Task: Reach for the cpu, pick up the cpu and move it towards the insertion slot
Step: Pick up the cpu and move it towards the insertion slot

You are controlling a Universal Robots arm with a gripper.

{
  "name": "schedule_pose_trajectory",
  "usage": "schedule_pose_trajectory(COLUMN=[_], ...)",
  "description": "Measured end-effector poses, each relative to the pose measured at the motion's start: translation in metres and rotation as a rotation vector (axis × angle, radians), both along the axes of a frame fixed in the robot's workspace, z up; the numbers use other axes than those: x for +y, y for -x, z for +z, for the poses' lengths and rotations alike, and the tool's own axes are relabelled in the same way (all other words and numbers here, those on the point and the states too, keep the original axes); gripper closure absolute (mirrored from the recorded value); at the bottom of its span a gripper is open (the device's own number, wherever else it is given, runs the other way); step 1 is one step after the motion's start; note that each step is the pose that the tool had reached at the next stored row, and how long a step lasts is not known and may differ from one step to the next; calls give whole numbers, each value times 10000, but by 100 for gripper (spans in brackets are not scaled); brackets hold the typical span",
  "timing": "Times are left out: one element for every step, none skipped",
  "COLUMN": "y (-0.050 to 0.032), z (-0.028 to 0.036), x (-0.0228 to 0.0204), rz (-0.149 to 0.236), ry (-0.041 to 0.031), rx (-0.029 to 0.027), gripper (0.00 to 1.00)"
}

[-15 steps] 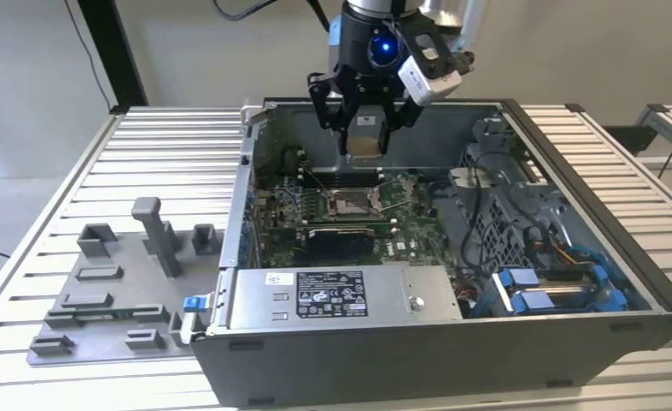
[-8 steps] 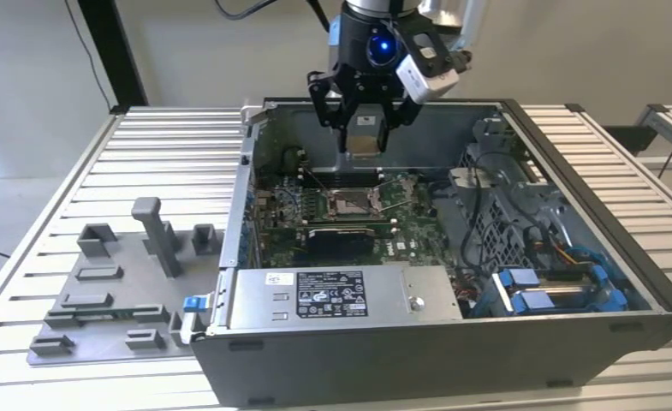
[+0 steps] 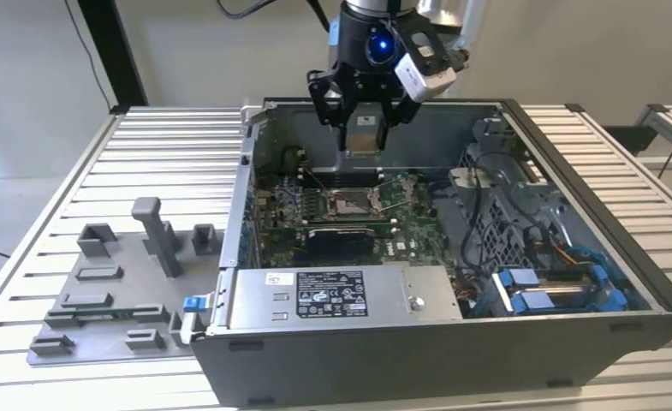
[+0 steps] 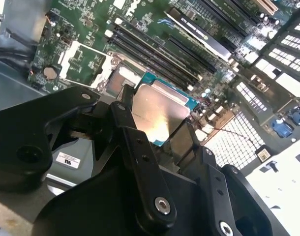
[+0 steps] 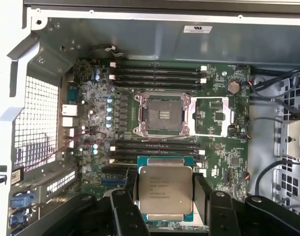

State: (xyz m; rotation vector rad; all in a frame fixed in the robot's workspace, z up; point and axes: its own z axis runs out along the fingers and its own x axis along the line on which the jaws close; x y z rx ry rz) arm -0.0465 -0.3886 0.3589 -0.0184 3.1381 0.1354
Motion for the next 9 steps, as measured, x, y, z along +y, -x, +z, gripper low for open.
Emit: schedule_pose_trajectory(y=[0,0,0,0,0,0,0,0,0], z=[-2,-5,-7,-10,-13,-15,-18,-20,-22], x=[22,47,72,97,121,143,165,183,198], rz=[-2,-5,-8,-12,-15,-20,-26,-34,-41], ry=[-1,-1,0,-1,-2,-2,-2,-1,-2], rx=[0,0,0,0,-1,0,-1,0,-1], gripper=[100,100,100,100,100,100,100,100,100])
